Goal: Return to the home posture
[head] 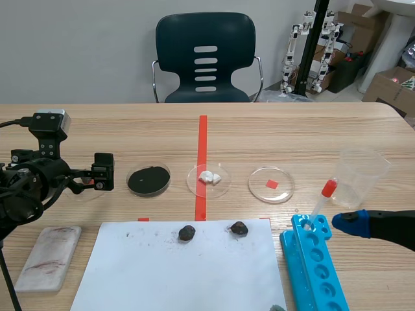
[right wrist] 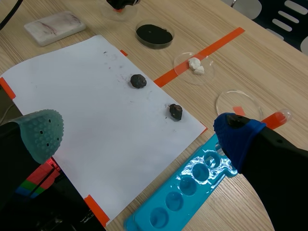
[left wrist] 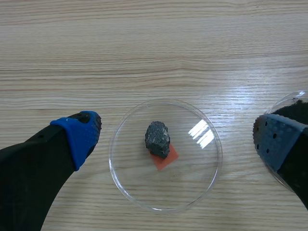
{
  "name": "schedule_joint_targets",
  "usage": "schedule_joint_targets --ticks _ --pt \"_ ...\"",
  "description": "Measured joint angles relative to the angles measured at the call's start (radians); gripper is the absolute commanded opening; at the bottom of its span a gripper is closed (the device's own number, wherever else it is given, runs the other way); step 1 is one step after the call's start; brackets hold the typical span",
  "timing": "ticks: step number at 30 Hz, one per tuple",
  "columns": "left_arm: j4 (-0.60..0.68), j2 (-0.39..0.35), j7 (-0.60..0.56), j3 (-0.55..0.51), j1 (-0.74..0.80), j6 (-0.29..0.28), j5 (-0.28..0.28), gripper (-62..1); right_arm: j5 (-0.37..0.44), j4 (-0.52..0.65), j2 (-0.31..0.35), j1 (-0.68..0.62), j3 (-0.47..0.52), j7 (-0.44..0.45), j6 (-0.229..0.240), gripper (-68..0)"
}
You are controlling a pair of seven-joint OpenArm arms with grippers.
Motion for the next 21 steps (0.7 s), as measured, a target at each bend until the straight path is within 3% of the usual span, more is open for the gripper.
schedule_joint_targets --ticks 13,21 --pt "0.000 0.000 0.001 0.000 0.000 0.000 0.001 1.4 0.000 0.000 0.000 0.000 0.000 0.000 0.000 0.4" --pt "0.049 0.000 -0.029 0.000 0.044 0.000 0.050 1.4 0.000 0.000 0.000 0.000 0.000 0.000 0.000 0.4"
